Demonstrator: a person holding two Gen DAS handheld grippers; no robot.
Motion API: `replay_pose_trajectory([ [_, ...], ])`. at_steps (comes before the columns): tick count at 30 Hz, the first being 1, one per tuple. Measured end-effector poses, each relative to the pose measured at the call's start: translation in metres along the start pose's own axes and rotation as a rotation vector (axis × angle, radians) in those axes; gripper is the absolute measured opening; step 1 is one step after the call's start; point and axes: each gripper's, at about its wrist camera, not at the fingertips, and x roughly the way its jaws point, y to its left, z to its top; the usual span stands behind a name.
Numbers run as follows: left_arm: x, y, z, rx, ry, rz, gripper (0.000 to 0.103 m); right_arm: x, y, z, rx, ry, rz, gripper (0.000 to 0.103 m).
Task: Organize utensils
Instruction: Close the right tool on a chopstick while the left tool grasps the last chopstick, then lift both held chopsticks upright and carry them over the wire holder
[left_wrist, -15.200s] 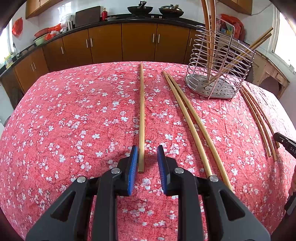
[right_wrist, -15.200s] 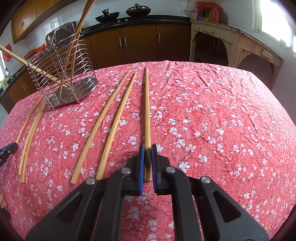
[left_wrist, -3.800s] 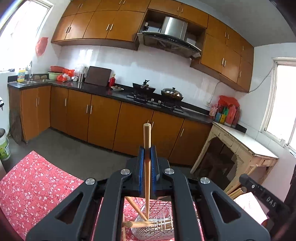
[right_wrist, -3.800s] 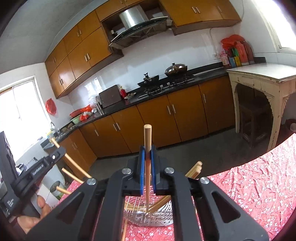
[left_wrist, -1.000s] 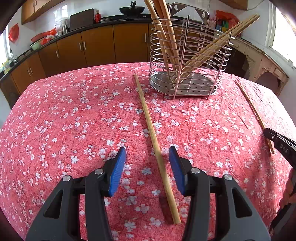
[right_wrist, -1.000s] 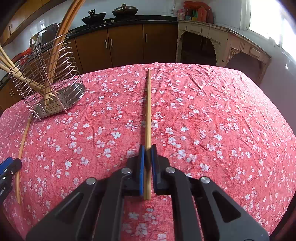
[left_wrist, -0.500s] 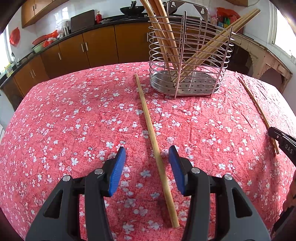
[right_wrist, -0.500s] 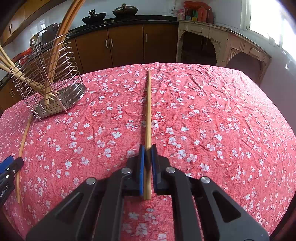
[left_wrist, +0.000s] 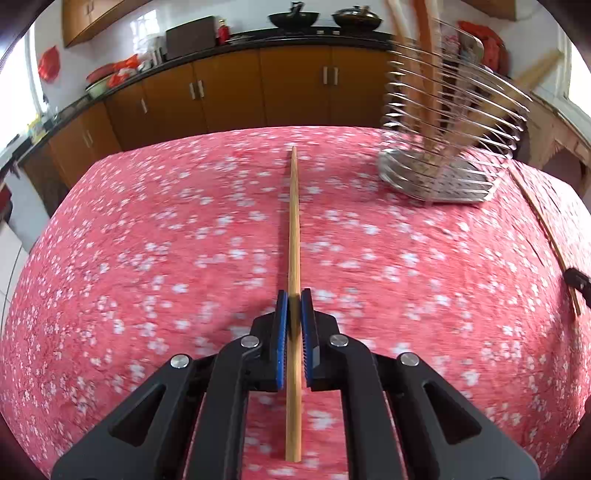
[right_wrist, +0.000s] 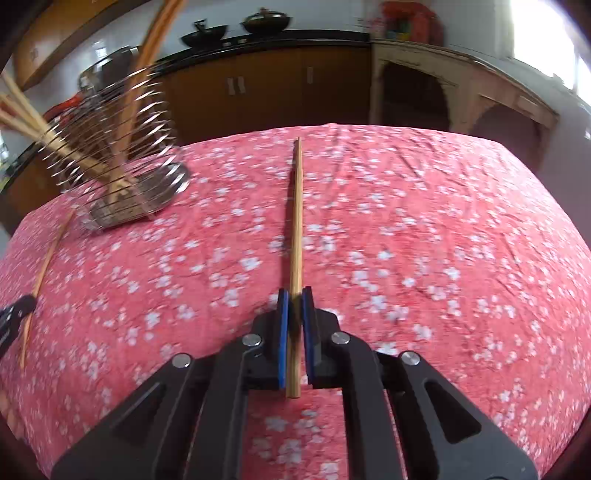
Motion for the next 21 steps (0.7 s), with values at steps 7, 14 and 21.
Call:
replay_pose_trajectory([
  [7,0.001,0.013,0.001,-0.025,0.000,-0.035,0.011,-0.004,0.011,-0.003,-0.042,0.002,0.011,0.009],
  [14,-0.004,0.015,-0.003,-0.008,0.000,-0.040,0.013,-0.004,0.010,-0.004,-0.044,0.002,0.011,0.009],
  [21,-0.015,0.004,-0.014,0.018,0.000,-0.007,0.007,-0.003,0.008,-0.003,-0.041,0.001,0.029,0.008],
])
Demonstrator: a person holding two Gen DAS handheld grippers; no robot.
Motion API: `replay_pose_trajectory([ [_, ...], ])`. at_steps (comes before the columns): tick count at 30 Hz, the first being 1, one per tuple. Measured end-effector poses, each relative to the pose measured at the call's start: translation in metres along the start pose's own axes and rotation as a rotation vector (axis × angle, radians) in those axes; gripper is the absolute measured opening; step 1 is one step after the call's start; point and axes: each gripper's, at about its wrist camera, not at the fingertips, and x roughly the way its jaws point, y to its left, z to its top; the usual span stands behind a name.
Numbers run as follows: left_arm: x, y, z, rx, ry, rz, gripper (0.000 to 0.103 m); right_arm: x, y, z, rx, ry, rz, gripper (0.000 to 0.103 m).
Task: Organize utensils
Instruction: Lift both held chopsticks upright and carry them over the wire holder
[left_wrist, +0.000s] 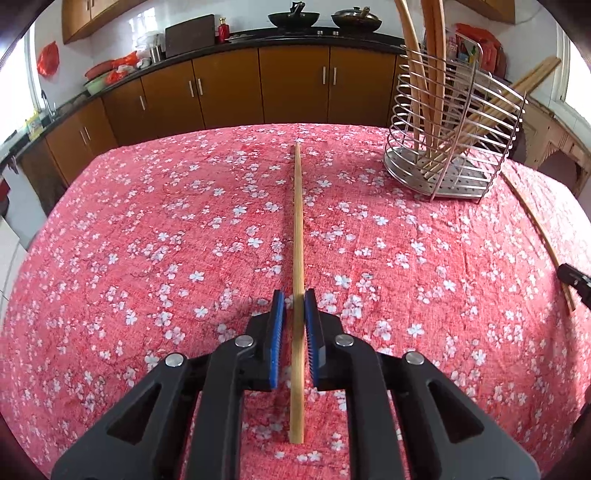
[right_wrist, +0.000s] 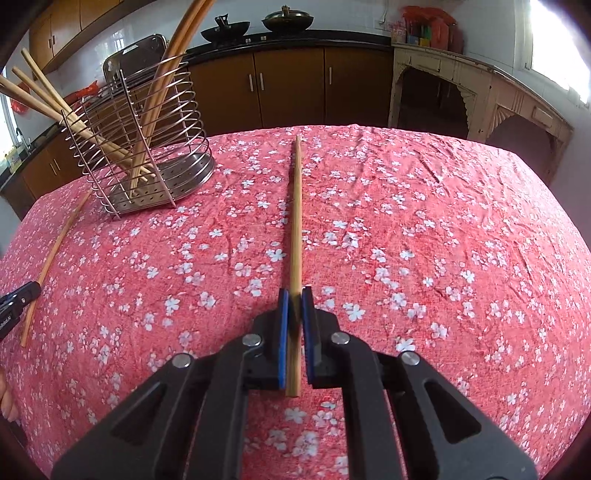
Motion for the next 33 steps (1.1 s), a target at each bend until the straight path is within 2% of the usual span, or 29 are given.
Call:
replay_pose_trajectory([
  [3,-0.006,-0.002,-0.004,0.014,0.005,-0.011,0.007,-0.006,-0.003,-0.003,0.007,0.001,0.025,0.008],
  [5,-0.018,-0.001,-0.006,0.019,-0.026,-0.021,0.007,-0.019,-0.005,-0.005,0.012,-0.033,0.037,0.008],
  [16,-0.111,0.024,0.017,-0.064,-0.280,-0.125,0.007,-0.116,-0.016,0.012,0.003,-0.314,0.052,0.008],
  [21,-0.132,0.032,0.033,-0.111,-0.360,-0.153,0.007,-0.153,-0.018,0.023,0.019,-0.431,0.082,0.008],
  [27,-0.147,0.038,0.042,-0.148,-0.407,-0.162,0.007,-0.178,-0.016,0.033,0.028,-0.510,0.123,0.008],
  [33,-0.147,0.039,0.044,-0.162,-0.412,-0.162,0.007,-0.181,-0.013,0.036,0.031,-0.525,0.136,0.008],
])
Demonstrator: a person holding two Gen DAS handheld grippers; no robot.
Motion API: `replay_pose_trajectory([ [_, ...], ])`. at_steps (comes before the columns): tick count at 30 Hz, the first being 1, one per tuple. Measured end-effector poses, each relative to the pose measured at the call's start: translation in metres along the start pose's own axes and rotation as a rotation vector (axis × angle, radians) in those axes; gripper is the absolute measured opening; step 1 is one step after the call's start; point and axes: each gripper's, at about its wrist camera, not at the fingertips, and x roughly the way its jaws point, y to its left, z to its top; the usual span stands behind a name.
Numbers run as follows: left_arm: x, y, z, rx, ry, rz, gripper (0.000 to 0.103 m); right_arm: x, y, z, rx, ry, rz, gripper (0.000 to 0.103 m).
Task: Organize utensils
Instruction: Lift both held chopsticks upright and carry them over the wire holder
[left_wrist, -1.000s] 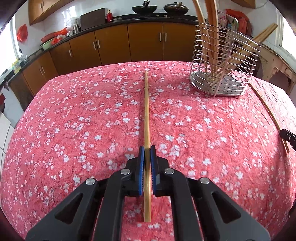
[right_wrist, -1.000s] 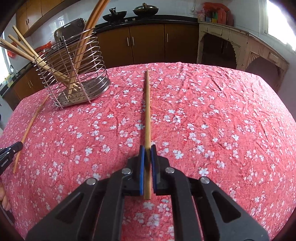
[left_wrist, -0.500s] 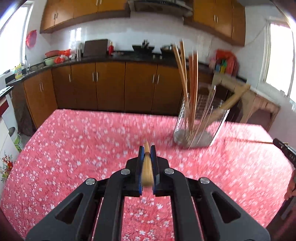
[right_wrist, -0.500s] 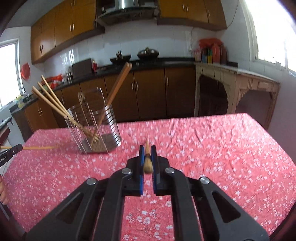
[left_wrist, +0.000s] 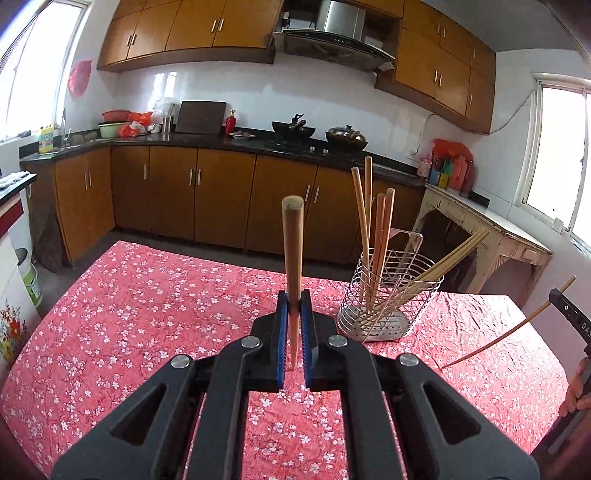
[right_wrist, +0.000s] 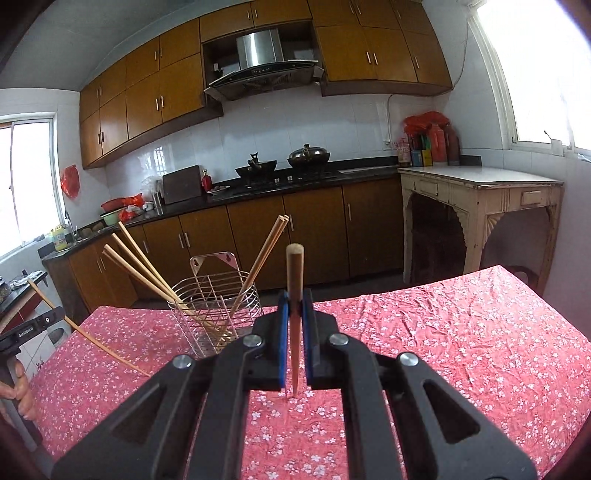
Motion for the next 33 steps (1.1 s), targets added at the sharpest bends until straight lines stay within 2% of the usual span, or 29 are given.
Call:
replay_pose_trajectory([
  [13,-0.001,0.001,0.000,0.000,-0.002,0.003,0.007,0.003,0.003,0.001,0.007,-0.004,0.003,0.008],
  [16,-0.001,0.000,0.006,-0.007,-0.006,0.001,0.007,-0.001,0.002,0.010,0.010,-0.015,0.010,0.008],
  [22,-0.016,-0.019,0.028,0.010,-0.066,-0.041,0.007,-0.021,0.005,0.042,-0.005,-0.082,0.028,0.008],
  [27,-0.027,-0.048,0.049,0.032,-0.114,-0.095,0.007,-0.033,0.010,0.077,0.020,-0.145,0.088,0.008],
  [33,-0.038,-0.097,0.085,0.062,-0.241,-0.140,0.007,-0.025,0.032,0.114,0.019,-0.224,0.136,0.008],
])
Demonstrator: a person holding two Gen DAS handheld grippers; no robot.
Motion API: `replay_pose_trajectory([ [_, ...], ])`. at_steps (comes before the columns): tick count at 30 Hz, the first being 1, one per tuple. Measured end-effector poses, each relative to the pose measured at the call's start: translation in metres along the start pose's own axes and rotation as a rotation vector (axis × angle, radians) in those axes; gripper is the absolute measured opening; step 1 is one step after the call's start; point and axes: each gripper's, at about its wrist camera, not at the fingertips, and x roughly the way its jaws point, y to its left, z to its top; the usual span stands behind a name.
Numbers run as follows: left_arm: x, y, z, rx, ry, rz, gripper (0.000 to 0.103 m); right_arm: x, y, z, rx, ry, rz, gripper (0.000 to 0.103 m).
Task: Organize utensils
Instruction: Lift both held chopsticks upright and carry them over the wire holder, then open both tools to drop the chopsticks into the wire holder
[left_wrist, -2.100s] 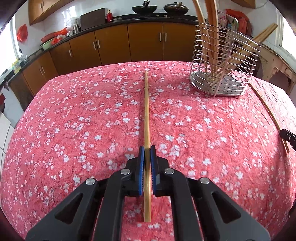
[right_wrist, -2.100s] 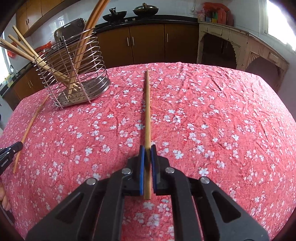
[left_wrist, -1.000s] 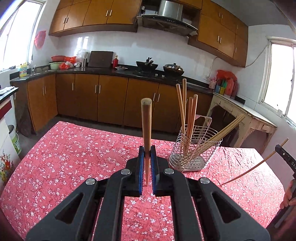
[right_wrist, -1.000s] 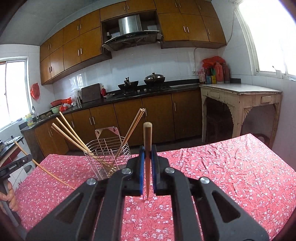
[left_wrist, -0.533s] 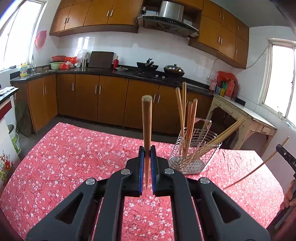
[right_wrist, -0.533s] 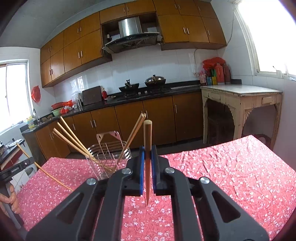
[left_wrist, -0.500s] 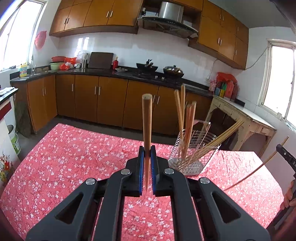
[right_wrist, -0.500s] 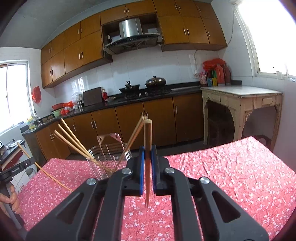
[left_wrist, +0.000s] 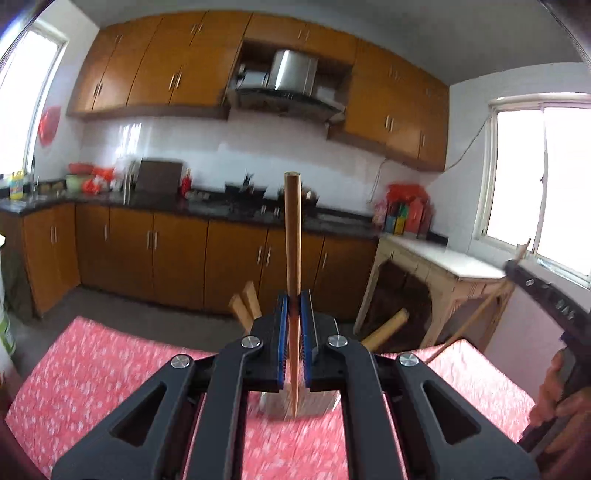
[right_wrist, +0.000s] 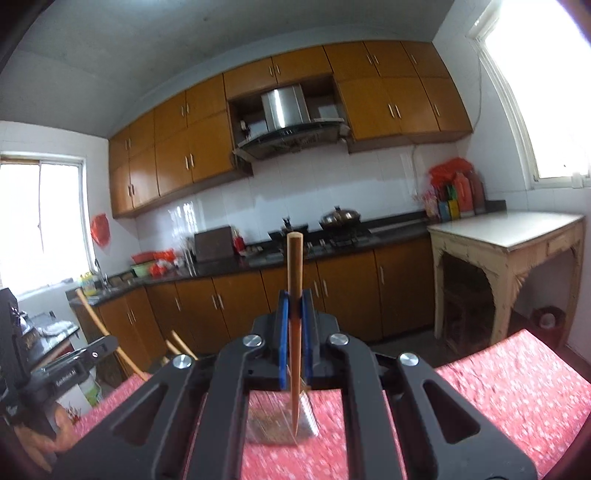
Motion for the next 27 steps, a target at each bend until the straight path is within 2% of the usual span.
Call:
replay_pose_trajectory([
  [5,0.030,-0.015,0.025,-0.007,-0.074,0.041,0.007,0.040,0.011,0.014,0.011,-0.039,0.031,0.008],
  [8,0.056,-0.016,0.028,-0.005,-0.070,0.076,0.007,0.066,0.016,0.009,-0.003,-0.040,0.035,0.008],
  [15,0.108,-0.002,0.005,-0.024,0.042,0.096,0.007,0.121,0.004,-0.020,0.057,0.061,0.068,0.008],
  [22,0.132,0.014,-0.015,-0.070,0.166,0.059,0.007,0.158,-0.007,-0.051,0.123,0.188,0.094,0.008],
  [27,0.138,0.018,-0.025,-0.058,0.211,0.054,0.007,0.170,-0.007,-0.063,0.131,0.228,0.090,0.008],
])
